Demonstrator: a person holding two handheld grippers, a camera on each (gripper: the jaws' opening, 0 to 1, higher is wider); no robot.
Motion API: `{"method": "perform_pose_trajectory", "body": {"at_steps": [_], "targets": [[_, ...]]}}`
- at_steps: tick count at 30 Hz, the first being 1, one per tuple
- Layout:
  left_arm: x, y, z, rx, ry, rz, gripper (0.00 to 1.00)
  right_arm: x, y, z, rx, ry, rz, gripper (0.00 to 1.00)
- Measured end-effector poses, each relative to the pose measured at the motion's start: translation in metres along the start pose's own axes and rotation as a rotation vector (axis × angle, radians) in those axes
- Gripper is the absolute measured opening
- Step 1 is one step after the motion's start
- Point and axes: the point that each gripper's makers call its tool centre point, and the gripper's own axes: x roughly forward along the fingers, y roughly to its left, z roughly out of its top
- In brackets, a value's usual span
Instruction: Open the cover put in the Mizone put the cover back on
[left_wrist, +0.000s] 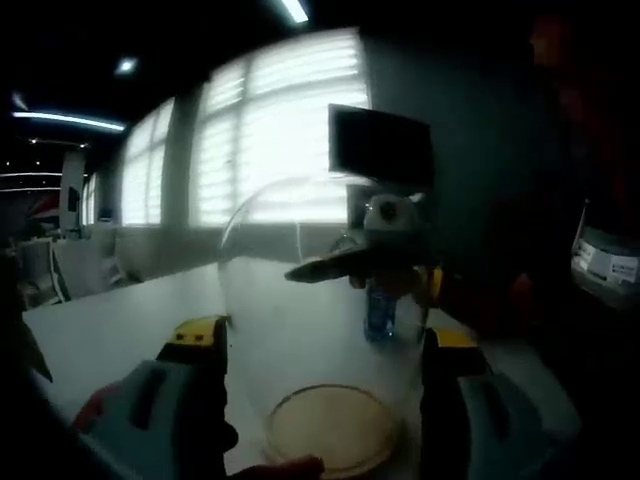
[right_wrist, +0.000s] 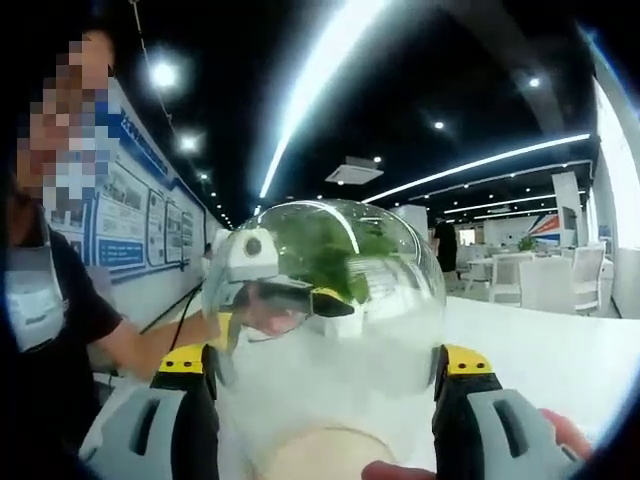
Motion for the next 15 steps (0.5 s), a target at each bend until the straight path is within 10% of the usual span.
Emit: {"method": "perform_pose_trajectory", "body": {"at_steps": [15], "targets": [[0.0044,-0.0054,-0.0036,-0.035,-0.031,-0.032,0.73,-0.0029,0.0005,-0.0042,-0.037,0.02,0.083,0.81]]}}
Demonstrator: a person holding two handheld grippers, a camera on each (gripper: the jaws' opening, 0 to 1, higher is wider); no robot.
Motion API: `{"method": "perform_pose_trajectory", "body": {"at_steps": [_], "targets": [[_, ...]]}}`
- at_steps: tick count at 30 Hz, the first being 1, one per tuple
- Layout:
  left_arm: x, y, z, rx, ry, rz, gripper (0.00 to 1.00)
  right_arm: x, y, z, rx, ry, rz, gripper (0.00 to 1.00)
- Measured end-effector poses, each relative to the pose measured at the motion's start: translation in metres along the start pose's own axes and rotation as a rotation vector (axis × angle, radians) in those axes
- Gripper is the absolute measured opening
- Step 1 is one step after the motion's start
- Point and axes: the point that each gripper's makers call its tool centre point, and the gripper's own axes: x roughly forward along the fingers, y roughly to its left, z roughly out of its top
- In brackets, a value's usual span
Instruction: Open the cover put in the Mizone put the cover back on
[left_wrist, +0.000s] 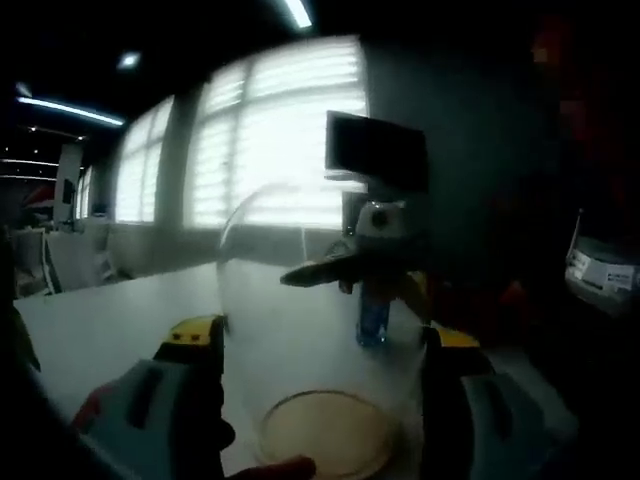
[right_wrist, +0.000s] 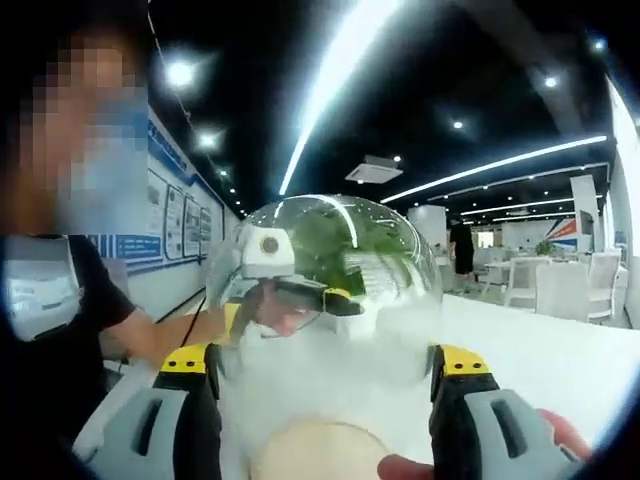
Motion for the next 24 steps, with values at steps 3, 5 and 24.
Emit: {"method": "perform_pose_trajectory", "body": {"at_steps": [3,5,24], "targets": [[0.0,-0.002,0.0,0.005,0.013,0.005,0.74,0.0,0.0,-0.001,0.004,0.01,0.0,0.81],[0.0,-0.001,0.0,0.005,0.022,0.014,0.74,0.001,0.0,-0.002,0.012,0.012,-0.002,0.81],[-0.005,0.005,-0.002,0.032,0.06,0.119,0.72,0.003,0.0,-0.009,0.004,0.067,-0.021,0.81]]}}
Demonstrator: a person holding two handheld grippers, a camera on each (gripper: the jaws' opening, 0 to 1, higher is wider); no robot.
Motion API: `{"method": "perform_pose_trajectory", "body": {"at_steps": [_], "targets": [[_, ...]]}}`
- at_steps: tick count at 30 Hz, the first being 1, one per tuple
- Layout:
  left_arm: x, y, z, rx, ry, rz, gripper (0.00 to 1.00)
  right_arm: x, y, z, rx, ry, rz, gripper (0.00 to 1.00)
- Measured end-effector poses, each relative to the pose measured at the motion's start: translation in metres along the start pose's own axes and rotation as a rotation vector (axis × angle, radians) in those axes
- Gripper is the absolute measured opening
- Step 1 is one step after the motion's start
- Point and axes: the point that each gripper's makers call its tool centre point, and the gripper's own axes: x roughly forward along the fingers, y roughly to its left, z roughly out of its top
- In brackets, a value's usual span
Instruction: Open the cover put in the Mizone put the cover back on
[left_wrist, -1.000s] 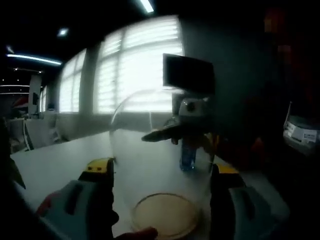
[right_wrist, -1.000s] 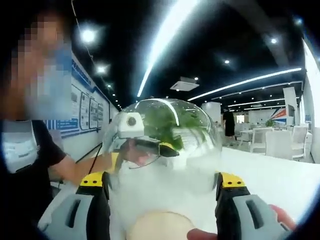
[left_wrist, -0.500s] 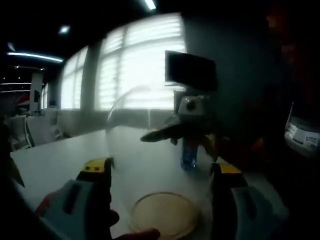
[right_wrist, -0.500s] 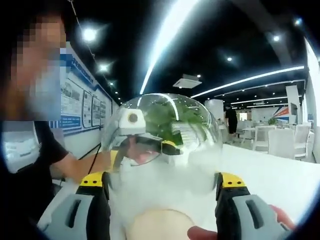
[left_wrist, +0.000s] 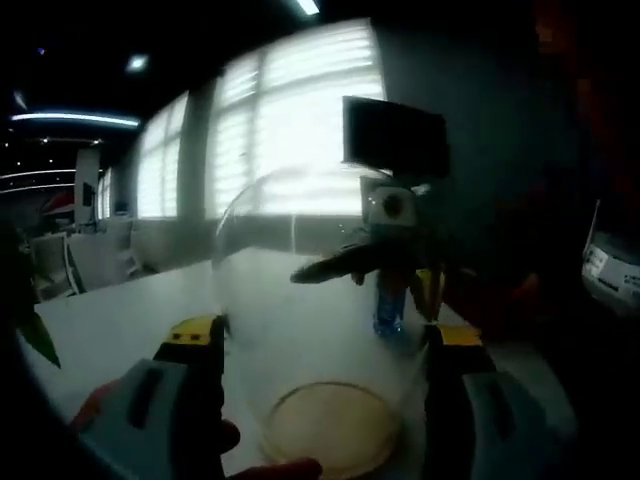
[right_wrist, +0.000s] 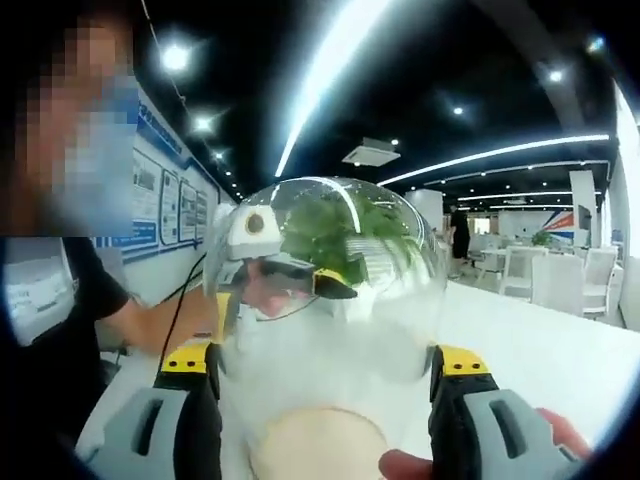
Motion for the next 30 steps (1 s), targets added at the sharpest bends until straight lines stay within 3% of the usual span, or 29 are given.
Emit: {"method": "perform_pose_trajectory", "body": {"at_steps": [16,30], "targets": [[0.0032,-0.0019,0.0033,-0.003,-0.039,-0.037,0.74,0.0048,-0.0004,0.0007,0.003,-0.016,0.005,0.83],[0.0051,-0.0043,0.0051,-0.002,-0.029,-0.024,0.74,0.0082,0.003,0.0022,0.004,0.016,-0.007,0.86]]}}
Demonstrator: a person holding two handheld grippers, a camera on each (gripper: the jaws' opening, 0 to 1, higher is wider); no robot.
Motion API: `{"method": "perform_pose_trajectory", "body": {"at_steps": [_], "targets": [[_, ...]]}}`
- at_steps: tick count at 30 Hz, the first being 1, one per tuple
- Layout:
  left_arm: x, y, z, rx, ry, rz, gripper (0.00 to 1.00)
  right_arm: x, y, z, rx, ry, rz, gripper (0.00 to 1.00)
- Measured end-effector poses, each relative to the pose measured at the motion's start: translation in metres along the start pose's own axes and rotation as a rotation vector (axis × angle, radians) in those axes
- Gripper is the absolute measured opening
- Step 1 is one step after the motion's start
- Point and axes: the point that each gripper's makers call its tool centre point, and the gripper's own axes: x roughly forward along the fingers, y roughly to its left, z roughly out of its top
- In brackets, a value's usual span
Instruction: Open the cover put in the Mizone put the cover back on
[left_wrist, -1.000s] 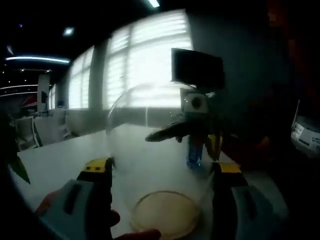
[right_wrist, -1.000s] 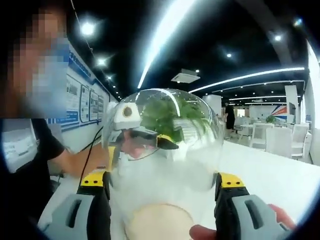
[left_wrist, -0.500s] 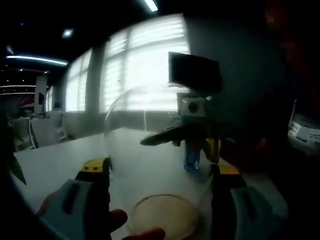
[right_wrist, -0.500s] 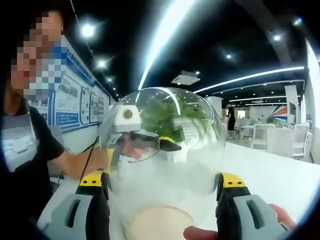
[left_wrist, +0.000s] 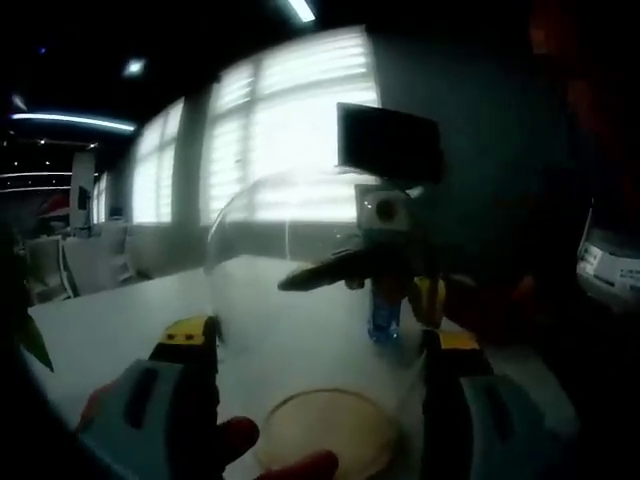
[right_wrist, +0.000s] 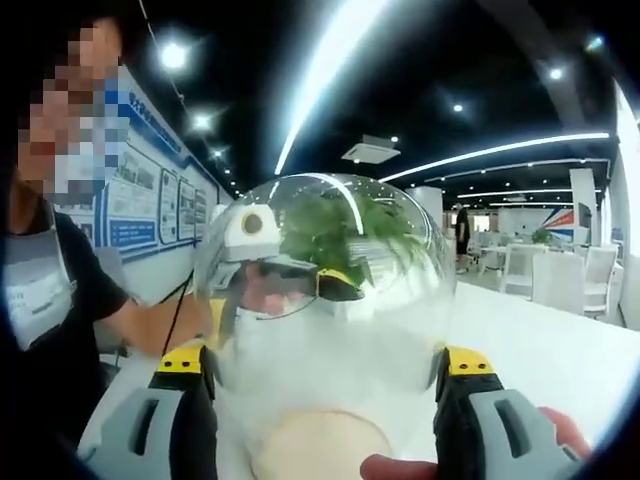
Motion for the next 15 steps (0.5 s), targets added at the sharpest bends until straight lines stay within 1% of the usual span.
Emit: {"method": "perform_pose_trajectory", "body": {"at_steps": [8,15], "targets": [[-0.0002,-0.0066,0.0034,0.034,0.005,-0.008,0.74,-0.0019,0.0057,0.0027,-0.032,0.003,0.008,0.87],[-0.0011,-0.0064,0.0028,0.028,-0.008,-0.018,0.75,-0.0016,0.0061,0.0027,-0.032,-0.006,0.009,0.88]]}}
